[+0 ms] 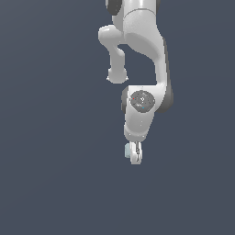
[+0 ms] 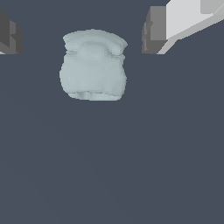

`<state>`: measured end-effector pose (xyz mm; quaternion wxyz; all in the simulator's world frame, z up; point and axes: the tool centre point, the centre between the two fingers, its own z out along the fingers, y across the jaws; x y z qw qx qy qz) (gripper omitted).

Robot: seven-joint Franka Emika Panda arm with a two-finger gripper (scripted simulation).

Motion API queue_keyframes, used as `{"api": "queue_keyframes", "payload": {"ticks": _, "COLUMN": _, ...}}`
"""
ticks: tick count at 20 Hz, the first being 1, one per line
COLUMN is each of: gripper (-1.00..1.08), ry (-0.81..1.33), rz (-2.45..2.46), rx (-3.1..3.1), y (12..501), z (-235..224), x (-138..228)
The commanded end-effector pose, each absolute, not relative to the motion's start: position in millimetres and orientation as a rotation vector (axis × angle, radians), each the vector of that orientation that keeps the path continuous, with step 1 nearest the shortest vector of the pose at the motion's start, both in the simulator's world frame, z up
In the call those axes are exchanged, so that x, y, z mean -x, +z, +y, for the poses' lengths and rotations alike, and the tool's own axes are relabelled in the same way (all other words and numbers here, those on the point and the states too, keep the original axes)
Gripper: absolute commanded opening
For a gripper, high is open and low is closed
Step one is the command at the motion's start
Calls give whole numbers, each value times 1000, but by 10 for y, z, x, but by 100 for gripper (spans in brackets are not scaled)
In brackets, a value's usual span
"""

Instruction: Pick up the object and move it to a goal position.

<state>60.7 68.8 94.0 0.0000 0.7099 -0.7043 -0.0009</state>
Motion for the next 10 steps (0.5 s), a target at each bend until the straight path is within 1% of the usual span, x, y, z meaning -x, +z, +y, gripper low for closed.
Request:
{"api": "queue_keyframes", "payload": {"ticks": 1, "gripper": 100, "ry": -1, "rz": -2242, "rx": -2201, "y": 928, "z": 701, "x": -617}}
{"api": "queue_keyframes", "payload": {"ticks": 10, "gripper": 100, "ry": 0, "rz": -2262, "rx": -2180, "y": 901, "z": 715, "x": -623}}
